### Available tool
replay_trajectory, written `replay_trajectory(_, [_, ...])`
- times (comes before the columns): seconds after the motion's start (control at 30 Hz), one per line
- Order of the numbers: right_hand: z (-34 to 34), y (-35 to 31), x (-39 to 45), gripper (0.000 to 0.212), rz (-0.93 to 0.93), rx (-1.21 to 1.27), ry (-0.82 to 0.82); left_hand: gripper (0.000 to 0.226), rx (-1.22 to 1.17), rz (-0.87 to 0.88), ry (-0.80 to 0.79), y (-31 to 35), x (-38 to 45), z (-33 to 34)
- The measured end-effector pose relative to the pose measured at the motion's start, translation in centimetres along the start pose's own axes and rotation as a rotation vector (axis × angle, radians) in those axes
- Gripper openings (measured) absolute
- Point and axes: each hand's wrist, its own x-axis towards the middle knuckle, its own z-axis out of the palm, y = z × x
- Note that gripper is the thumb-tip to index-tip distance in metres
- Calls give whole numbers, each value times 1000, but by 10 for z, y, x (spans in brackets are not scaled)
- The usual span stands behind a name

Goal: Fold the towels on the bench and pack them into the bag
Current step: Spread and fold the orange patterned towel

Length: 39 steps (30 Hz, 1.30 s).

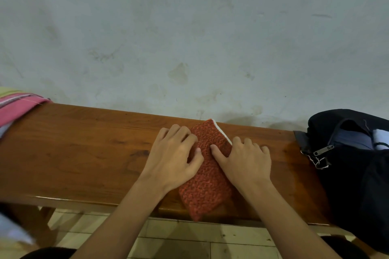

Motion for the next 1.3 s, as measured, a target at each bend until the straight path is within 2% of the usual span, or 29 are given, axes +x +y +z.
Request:
replay_trajectory(0.17, [-2,6,1,64,100,273,-154,44,21,-275,-67,-8,-3,-4])
replay_trajectory(0.27, [-2,8,1,62,114,364,-157,46,-134,-478,-118,-11,-6,-8])
replay_trajectory(0.37, [-1,7,2,50,91,456,-132,55,-233,-607,-180,-13,-7,-12])
replay_trajectory(0.53, [2,4,2,33,35,790,-71,54,-422,-678,-125,-14,-6,-19])
replay_trajectory(0.67, [-1,-1,4,26,81,1106,-69,50,-513,-741,-131,-19,-5,-20])
replay_trajectory(0.8, [-6,-4,3,32,191,1379,-58,40,-799,-868,-63,-22,-3,-17])
replay_trajectory(0.9, [-10,-4,1,37,174,1598,-55,38,-963,-887,-54,-19,-2,-15])
replay_trajectory(1.07, [-23,-2,1,42,51,1704,76,32,-1309,-944,-63,-7,5,-17])
replay_trajectory(1.17, [-31,1,2,38,0,1756,94,39,-1532,-1018,-155,3,12,-19])
replay_trajectory(1.3, [-33,13,3,29,-42,1647,138,49,-1790,-990,-152,16,18,-20])
